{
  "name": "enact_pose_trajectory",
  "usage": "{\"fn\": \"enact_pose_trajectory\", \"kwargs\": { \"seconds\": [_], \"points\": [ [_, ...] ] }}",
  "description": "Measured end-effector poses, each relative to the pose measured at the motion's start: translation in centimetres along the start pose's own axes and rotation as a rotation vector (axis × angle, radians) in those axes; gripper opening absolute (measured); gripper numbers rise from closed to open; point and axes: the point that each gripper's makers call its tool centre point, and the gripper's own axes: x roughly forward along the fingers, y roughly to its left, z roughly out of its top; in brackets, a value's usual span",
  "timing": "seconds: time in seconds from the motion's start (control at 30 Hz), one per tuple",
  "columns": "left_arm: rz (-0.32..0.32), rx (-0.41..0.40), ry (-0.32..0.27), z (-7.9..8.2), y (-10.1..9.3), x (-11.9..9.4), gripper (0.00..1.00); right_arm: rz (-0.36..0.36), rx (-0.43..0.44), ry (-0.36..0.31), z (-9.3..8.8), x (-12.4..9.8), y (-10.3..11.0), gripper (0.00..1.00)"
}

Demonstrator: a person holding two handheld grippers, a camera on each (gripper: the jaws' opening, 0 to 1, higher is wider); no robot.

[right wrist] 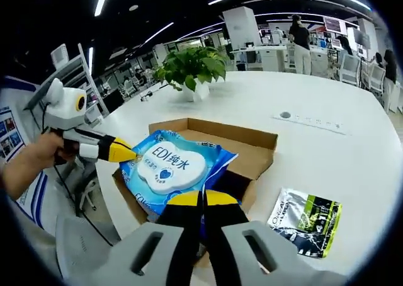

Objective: Operate the shoe box by opening the lid, removing the specified soft item, and placing it in the target area until the item is outside and the box remains undamaged.

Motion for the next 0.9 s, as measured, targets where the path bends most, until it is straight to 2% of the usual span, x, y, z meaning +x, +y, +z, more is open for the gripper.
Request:
{"fn": "enact_pose_trajectory", "kwargs": {
  "seconds": [0.2, 0.57, 0.9],
  "points": [
    [-0.026, 0.026, -0.015, 0.5, -2.7, 1.2, 0.00, -0.037, 0.013, -0.011, -0.3, -1.9, -2.4, 0.00],
    [-0.048, 0.086, -0.025, 0.7, -6.5, 3.6, 0.00, -0.082, 0.015, -0.012, -1.3, -4.5, -5.7, 0.00],
    [-0.120, 0.112, -0.038, 1.0, -11.0, 6.4, 0.00, -0.155, 0.062, -0.023, -2.6, -7.5, -10.0, 0.00]
  ]
}}
